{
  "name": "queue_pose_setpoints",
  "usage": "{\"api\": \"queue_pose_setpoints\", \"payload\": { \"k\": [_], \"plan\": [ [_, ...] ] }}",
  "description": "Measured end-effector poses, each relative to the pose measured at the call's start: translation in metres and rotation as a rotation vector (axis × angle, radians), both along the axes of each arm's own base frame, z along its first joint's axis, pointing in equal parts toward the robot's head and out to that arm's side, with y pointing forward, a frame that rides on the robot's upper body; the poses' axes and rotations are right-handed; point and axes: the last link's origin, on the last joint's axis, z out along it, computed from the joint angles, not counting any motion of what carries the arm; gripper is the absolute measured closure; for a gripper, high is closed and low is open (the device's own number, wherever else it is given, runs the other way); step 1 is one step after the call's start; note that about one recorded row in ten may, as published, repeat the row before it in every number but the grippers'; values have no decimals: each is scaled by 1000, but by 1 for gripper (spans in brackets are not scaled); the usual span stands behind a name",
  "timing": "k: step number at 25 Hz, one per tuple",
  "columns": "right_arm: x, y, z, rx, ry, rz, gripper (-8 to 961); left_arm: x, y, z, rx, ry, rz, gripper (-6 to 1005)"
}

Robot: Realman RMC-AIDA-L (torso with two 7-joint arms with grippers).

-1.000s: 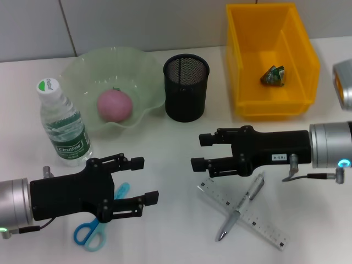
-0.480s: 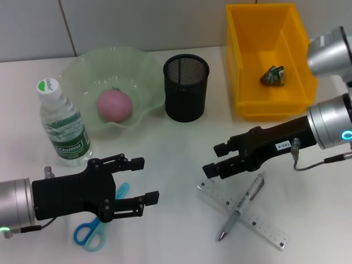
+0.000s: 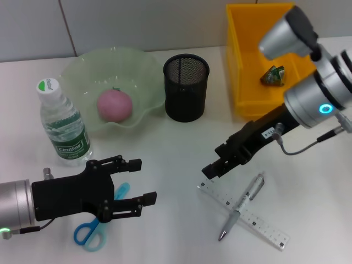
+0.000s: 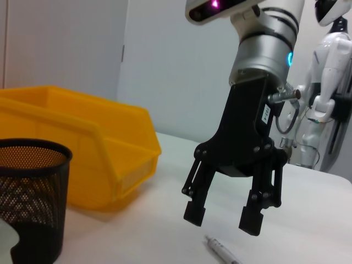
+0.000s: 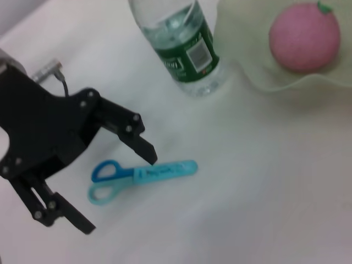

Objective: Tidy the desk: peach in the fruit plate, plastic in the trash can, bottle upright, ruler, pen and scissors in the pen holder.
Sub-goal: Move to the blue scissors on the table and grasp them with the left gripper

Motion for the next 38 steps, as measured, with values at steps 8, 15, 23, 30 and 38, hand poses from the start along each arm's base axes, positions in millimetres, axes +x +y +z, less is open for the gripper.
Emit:
{"api": "queue_pose_setpoints", "payload": {
  "k": [8, 15, 23, 30, 38],
  "plan": [
    [-23, 7, -16, -56, -182, 13, 184, -3, -2, 0, 4, 5, 9, 203],
    [-32, 5, -31, -114, -277, 22, 184, -4, -2, 0, 5, 7, 12, 203],
    [-37, 6, -38, -127, -367, 63, 184, -5, -3, 0, 4, 8, 14, 202],
    [-40, 7, -46, -131, -425, 104, 184, -9, -4, 0, 9, 15, 29, 202],
    [-39, 4, -60, -130, -404, 79, 185, -9, -4, 0, 10, 15, 30, 202]
  ]
}}
